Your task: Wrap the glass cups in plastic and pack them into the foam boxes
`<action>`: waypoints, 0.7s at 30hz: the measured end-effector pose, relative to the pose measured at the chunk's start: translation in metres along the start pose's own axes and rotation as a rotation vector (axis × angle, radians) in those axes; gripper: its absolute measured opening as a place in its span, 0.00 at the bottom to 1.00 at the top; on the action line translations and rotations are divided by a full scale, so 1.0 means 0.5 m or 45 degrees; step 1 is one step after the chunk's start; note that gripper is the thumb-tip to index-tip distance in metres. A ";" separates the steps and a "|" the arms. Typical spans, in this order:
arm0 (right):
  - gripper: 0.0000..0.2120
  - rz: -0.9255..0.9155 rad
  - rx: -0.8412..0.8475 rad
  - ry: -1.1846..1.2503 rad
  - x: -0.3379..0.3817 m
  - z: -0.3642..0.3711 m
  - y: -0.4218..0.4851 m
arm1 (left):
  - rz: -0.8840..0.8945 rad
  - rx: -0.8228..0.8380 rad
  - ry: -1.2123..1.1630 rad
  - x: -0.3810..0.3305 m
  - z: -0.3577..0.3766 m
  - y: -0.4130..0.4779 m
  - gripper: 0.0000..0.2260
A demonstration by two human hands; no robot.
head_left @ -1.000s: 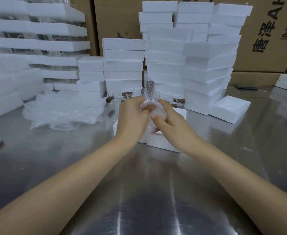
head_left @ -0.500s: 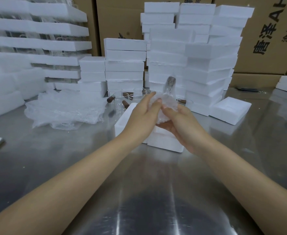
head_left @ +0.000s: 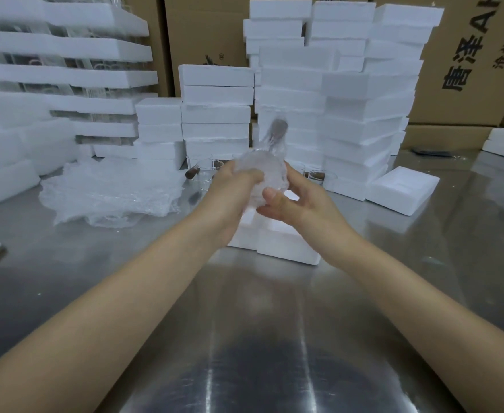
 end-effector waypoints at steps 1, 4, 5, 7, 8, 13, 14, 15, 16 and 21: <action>0.24 0.006 -0.017 0.028 -0.004 -0.003 0.001 | -0.118 0.077 -0.116 0.013 0.005 0.000 0.14; 0.29 -0.020 -0.059 -0.022 -0.009 -0.010 0.001 | -0.174 0.253 -0.166 0.024 0.027 -0.010 0.15; 0.29 -0.061 -0.066 -0.085 -0.006 -0.011 0.001 | -0.127 0.272 -0.166 0.021 0.031 -0.013 0.16; 0.29 -0.136 -0.093 -0.199 0.002 -0.013 -0.002 | -0.062 0.234 -0.162 0.016 0.032 -0.017 0.17; 0.30 -0.146 -0.116 -0.236 0.002 -0.015 -0.003 | -0.048 0.183 -0.151 0.015 0.029 -0.017 0.17; 0.31 -0.148 -0.163 -0.329 -0.004 -0.023 0.002 | -0.033 0.012 0.036 0.019 0.011 -0.014 0.15; 0.32 -0.134 -0.182 -0.316 -0.008 -0.027 0.004 | -0.024 0.013 0.056 0.017 0.011 -0.015 0.15; 0.32 -0.116 -0.203 -0.296 -0.013 -0.033 0.006 | -0.016 0.022 0.050 0.016 0.010 -0.014 0.14; 0.32 -0.090 -0.228 -0.267 -0.020 -0.040 0.008 | -0.021 0.038 -0.009 0.016 0.011 -0.013 0.14; 0.32 0.007 -0.293 -0.208 -0.033 -0.072 0.009 | -0.111 0.204 -0.342 0.034 0.037 -0.014 0.11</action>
Point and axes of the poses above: each hand's wrist, its own y-axis towards the middle knuckle, its own z-axis out of the palm, x = y × z, the point moved 6 cm from there along y, towards the middle knuckle, and after that the axes turned 6 degrees about x, right-handed, at the moved point
